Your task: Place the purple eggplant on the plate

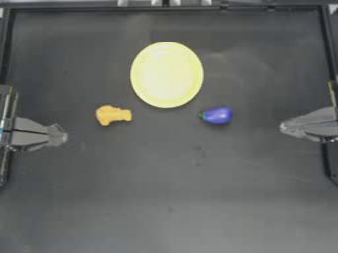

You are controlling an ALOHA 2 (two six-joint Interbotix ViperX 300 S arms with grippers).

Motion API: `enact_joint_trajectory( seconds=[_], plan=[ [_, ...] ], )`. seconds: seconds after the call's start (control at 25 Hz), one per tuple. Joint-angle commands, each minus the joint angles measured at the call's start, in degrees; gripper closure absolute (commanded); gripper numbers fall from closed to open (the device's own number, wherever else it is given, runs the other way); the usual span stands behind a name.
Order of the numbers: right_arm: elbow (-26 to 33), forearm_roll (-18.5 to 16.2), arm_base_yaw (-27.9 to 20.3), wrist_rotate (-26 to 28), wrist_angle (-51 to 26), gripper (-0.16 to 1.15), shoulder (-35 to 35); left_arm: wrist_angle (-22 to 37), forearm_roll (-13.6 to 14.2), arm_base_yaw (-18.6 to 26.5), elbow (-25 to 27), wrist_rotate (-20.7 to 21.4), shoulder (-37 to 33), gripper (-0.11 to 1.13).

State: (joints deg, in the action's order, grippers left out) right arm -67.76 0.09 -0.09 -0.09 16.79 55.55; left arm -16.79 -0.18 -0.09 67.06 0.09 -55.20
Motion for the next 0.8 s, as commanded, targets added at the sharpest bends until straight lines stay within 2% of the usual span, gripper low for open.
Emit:
enact_joint_trajectory(
  seconds=[0.04,0.2,0.36,0.4,0.48,0.6,0.64,0.68,0.72,0.8],
  plan=[
    [0.26,-0.09,-0.18,-0.09,0.70,1.04,-0.35,-0.79,0.00,0.70,0.18,0.35,0.09,1.00],
    [0.26,-0.44,-0.18,-0.35,0.44,0.91,-0.35,-0.79,0.00,0.79,0.00,0.62,0.00,0.94],
    [0.26,-1.23,-0.18,-0.70,0.00,0.83,-0.26,-0.79,0.00,0.97,-0.18,1.67,-0.18,0.86],
    [0.35,-1.49,-0.18,-0.88,0.00,0.78,-0.26,-0.79,-0.09,0.88,-0.18,2.02,-0.18,0.79],
    [0.44,-2.64,-0.18,-0.88,-0.18,0.61,-0.26,-0.79,0.00,0.88,-0.18,2.37,-0.18,0.51],
    [0.70,-3.78,-0.18,-0.79,-1.23,0.20,-0.26,-0.70,0.00,0.97,-0.26,2.37,-0.09,0.00],
    [0.97,-3.87,-0.18,-0.79,-1.85,0.00,-0.26,-0.53,0.00,0.97,-0.35,2.46,-0.09,-0.09],
    [1.14,-3.69,-0.18,-0.79,-2.37,-0.11,-0.26,-0.26,0.09,0.88,-0.44,2.46,-0.18,-0.08],
    [1.41,-3.78,-0.18,-0.79,-2.99,-0.12,-0.26,-0.09,0.09,0.97,-0.53,2.55,-0.18,-0.02],
    [1.76,-3.52,-0.26,-0.70,-4.39,-0.02,-0.26,0.18,0.00,1.05,-0.53,2.81,-0.09,0.06]
  ],
)
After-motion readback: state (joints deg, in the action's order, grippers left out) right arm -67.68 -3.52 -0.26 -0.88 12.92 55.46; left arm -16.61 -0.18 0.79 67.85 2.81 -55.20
